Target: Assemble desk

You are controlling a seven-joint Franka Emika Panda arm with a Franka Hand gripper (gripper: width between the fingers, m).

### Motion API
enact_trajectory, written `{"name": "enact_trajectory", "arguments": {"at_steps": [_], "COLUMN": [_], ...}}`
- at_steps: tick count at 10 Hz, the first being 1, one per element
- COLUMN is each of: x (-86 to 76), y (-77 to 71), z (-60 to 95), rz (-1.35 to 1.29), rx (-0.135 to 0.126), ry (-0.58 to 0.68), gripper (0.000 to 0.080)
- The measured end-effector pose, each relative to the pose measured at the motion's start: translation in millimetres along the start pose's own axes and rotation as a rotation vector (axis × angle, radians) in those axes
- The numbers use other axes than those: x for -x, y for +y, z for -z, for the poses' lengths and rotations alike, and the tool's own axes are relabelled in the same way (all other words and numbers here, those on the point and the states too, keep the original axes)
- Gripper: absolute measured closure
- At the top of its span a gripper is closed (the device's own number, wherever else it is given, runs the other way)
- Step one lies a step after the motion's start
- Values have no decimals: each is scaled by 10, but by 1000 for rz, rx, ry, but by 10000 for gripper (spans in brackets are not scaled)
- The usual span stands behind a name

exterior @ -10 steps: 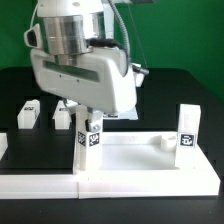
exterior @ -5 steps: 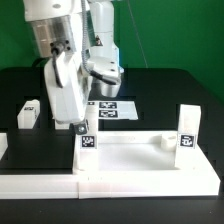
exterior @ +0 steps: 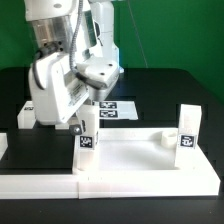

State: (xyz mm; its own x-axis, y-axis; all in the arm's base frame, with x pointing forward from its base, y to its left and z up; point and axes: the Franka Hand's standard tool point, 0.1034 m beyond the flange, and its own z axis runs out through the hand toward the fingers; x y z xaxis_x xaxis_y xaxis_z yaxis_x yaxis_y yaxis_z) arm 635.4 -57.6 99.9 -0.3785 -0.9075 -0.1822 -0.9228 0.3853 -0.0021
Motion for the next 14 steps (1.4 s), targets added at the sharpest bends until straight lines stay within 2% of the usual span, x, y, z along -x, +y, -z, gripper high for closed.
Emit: {"name": "enact_trajectory", "arguments": {"at_steps": [3, 4, 5, 8, 9, 13, 14], "x": [-6, -6, 10, 417, 379, 396, 478], "y": [7, 5, 5, 71, 60, 92, 281], "z": [-15, -17, -13, 275, 240, 197, 136], "rz": [-4, -4, -1, 46, 51, 61, 77], "rx": [-2, -3, -5, -14, -17, -12, 11], "ry": [5, 6, 5, -34, -28, -23, -22], "gripper": [484, 311, 182, 152, 152, 150, 150]}}
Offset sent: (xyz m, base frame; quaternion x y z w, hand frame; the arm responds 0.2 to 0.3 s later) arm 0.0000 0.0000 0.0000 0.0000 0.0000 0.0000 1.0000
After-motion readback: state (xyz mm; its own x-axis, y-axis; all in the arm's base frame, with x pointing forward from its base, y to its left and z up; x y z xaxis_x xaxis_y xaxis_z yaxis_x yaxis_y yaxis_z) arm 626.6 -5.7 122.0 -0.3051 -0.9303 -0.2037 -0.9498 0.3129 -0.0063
